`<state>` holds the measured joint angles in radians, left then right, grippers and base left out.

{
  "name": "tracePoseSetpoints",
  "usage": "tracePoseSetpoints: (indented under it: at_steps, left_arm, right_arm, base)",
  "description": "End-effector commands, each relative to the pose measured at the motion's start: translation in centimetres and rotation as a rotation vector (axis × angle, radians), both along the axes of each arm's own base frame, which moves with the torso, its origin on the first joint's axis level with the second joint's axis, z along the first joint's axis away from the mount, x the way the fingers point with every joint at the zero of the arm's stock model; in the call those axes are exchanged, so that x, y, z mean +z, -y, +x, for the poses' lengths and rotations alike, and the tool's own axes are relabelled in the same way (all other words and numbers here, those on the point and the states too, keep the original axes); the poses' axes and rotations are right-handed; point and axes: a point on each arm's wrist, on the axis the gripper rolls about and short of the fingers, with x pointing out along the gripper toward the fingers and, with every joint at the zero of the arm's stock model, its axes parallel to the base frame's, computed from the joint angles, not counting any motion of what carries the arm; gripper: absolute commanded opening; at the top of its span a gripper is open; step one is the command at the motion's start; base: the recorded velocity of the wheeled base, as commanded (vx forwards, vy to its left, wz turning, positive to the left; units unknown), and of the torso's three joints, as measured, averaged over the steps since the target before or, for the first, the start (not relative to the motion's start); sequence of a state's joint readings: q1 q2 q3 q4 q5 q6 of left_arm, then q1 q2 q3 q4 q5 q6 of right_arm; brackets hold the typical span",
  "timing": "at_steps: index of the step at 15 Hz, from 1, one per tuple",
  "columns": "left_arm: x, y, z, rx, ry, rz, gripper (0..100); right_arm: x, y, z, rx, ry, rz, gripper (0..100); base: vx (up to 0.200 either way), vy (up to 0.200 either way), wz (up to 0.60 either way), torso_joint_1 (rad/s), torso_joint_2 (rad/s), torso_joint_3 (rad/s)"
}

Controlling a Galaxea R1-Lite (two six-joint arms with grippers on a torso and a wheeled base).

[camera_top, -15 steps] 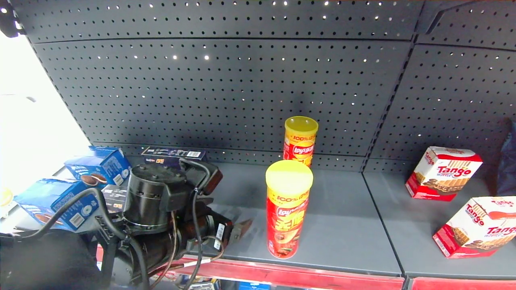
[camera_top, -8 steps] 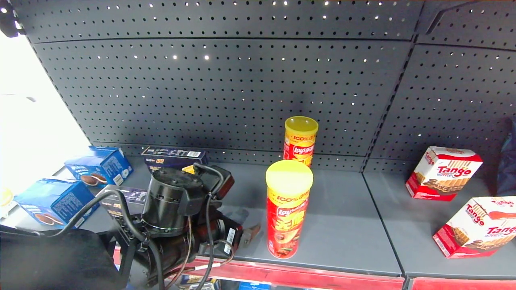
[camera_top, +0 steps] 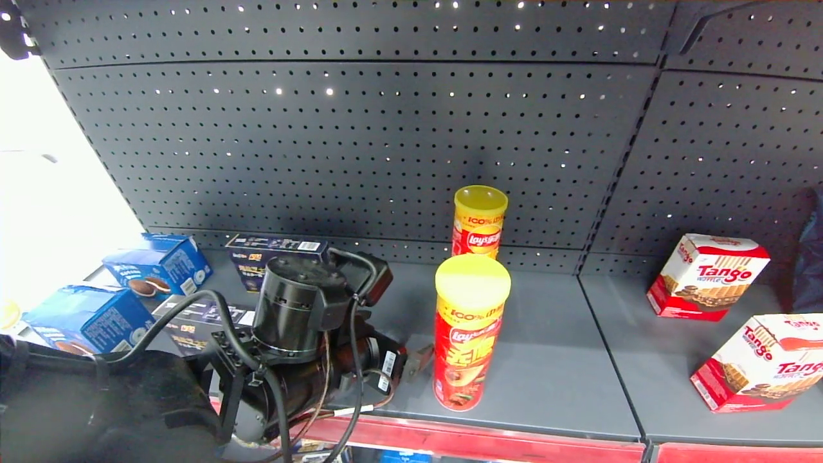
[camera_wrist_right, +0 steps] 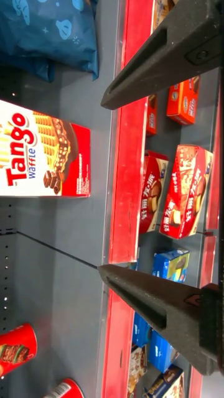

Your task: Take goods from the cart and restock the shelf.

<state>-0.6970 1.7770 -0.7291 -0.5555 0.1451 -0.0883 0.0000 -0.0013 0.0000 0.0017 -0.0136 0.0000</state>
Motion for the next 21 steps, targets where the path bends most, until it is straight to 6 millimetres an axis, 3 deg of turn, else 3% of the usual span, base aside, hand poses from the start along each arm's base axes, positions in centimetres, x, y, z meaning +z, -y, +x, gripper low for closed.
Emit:
tracePoseSetpoints:
  at_steps: [1,21]
  left_arm:
    - [0.0,0.2,0.1,-0.002,0.001,-0.001,100]
    - [0.1,1.5,0.6,-0.029,0.011,-0.005,100]
  right_arm:
    - [0.0,0.0,0.0,0.0,-0.001,0.0,100]
    - [0.0,0.0,0.0,0.0,-0.001,0.0,100]
  base:
    - [0.0,0.0,0.0,0.0,0.0,0.0]
    - [0.0,0.0,0.0,0.0,0.0,0.0]
